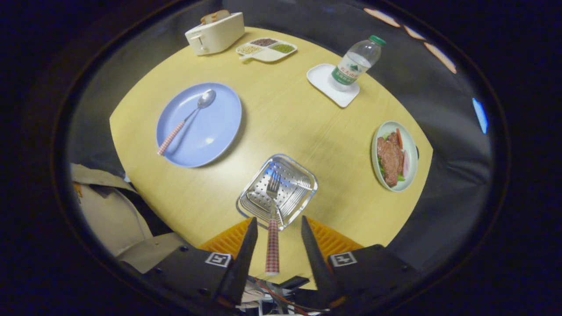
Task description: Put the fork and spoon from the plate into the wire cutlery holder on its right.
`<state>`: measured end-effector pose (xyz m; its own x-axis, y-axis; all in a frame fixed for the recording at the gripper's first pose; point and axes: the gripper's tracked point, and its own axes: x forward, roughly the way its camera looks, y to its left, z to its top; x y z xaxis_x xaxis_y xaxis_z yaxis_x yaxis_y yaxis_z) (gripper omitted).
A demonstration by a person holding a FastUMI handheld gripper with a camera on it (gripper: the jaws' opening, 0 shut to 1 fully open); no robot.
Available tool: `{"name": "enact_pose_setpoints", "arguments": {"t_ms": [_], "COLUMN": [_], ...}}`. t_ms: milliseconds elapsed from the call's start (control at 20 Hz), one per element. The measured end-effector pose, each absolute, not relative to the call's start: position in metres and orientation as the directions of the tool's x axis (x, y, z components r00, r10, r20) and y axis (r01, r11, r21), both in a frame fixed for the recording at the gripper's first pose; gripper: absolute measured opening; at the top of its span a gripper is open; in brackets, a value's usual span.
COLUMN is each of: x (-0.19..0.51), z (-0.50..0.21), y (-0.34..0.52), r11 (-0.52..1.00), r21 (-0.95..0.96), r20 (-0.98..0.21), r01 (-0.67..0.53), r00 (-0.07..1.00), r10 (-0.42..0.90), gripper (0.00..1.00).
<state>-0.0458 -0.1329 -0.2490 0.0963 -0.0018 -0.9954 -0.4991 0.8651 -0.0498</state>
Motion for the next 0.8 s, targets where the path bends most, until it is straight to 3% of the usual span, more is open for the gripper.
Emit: {"name": "enact_pose_setpoints", "arguments": {"t_ms": [400,800], "x": [-0.022,-0.008], "z": [-0.219,-0.199], "y": [-0.089,-0.041], "r11": [0.944,0.964], "r21": [-0.018,-0.063], "r20": [-0.913,-0.772], "r01": [-0.330,-0.259], "r00": [0.391,0.624], "r10": [0.119,0.117], "gripper": [0.98,1.00]}}
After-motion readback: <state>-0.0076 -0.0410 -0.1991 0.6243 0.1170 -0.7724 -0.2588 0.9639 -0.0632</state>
